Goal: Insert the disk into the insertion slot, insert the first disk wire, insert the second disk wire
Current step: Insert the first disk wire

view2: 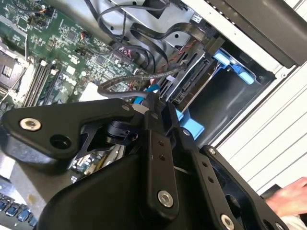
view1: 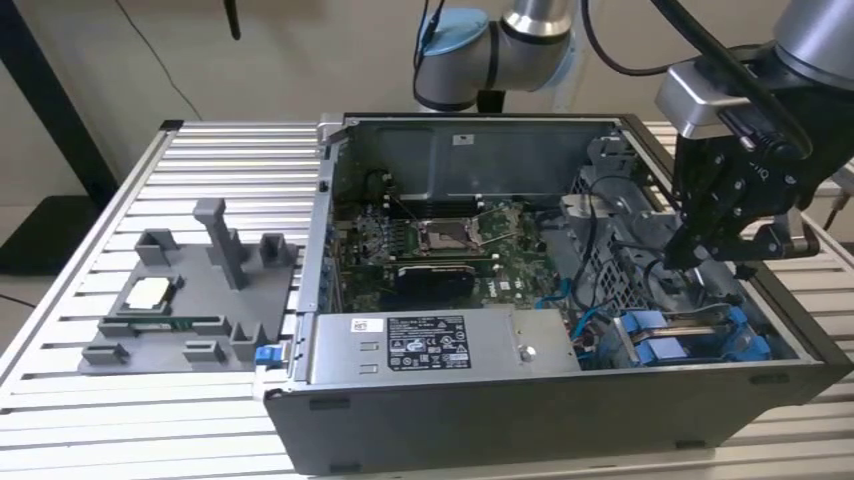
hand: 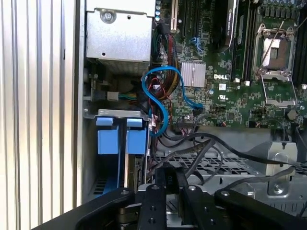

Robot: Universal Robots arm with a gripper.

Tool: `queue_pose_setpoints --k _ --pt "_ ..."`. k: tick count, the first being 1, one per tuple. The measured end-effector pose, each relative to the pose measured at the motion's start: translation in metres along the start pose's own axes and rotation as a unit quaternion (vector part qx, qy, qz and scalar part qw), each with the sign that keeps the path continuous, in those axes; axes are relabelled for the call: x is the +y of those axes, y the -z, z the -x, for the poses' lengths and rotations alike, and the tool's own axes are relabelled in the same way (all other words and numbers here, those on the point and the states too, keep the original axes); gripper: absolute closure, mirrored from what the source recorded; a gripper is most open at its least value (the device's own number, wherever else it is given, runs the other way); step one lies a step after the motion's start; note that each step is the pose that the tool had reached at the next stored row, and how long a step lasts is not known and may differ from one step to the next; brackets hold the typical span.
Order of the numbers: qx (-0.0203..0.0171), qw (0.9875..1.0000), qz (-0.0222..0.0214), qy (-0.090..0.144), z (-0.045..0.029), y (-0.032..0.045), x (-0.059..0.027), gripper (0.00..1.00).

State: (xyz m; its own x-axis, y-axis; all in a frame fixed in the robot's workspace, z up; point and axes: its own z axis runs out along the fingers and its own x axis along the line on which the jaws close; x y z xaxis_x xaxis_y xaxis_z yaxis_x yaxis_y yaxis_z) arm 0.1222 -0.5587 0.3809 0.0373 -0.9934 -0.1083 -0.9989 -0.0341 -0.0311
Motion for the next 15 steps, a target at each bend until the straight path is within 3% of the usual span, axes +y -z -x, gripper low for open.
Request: queue_pose_setpoints --k 8,15 --pt "0.0061 0.9999 0.0085 -0.001 -0.0035 -0.0030 -0.0072 0.80" --pt "0.0087 0.9998 0.0175 -0.002 -0.0071 -0.0065 -0.0172 0.80"
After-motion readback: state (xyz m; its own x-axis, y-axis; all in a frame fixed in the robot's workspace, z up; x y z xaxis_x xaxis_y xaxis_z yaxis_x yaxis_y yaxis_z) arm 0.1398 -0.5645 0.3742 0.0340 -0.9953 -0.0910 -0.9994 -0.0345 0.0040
